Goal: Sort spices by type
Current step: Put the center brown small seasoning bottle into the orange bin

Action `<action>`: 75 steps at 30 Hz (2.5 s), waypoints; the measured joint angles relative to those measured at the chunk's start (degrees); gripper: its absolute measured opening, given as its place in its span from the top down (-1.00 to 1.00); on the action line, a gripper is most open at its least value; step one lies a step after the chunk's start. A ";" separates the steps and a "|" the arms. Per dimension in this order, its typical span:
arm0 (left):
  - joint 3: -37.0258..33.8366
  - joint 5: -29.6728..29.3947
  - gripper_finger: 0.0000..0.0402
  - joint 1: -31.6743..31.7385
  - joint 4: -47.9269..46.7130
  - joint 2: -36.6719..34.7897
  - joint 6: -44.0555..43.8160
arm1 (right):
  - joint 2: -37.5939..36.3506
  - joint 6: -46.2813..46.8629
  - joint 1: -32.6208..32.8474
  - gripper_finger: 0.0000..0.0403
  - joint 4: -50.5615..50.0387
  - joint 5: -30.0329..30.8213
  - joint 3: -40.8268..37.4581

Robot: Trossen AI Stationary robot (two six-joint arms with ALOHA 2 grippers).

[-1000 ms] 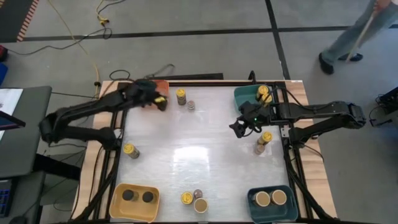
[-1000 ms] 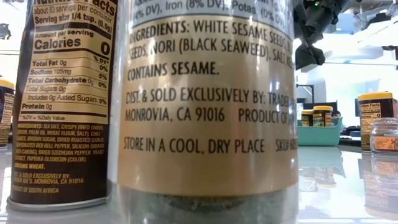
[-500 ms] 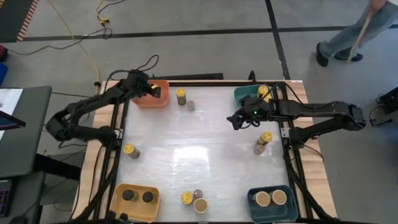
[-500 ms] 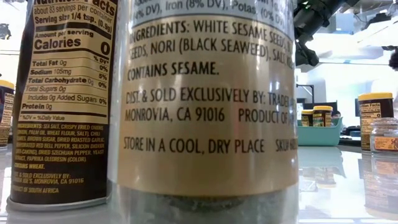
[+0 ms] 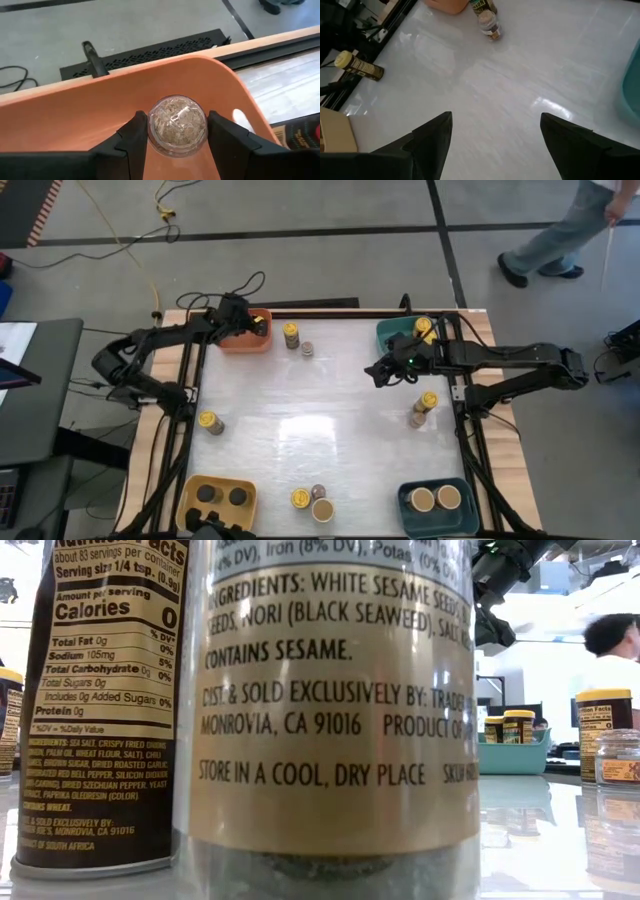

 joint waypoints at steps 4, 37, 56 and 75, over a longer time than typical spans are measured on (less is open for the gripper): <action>0.00 -0.68 0.15 0.00 -0.11 -0.02 1.01 | 0.00 0.00 0.00 -0.64 0.00 0.02 0.00; 0.02 -2.30 0.06 -0.04 -4.01 -0.07 -3.84 | 0.00 0.09 0.00 -0.64 -0.02 0.15 0.00; 0.02 -2.32 0.03 -0.07 -3.94 -0.07 -4.16 | 0.00 -0.02 0.00 -0.64 -0.45 0.15 0.00; 0.02 -2.34 0.03 -0.07 -3.99 -0.07 -4.16 | 0.00 -0.02 0.00 -0.64 -0.59 0.13 0.00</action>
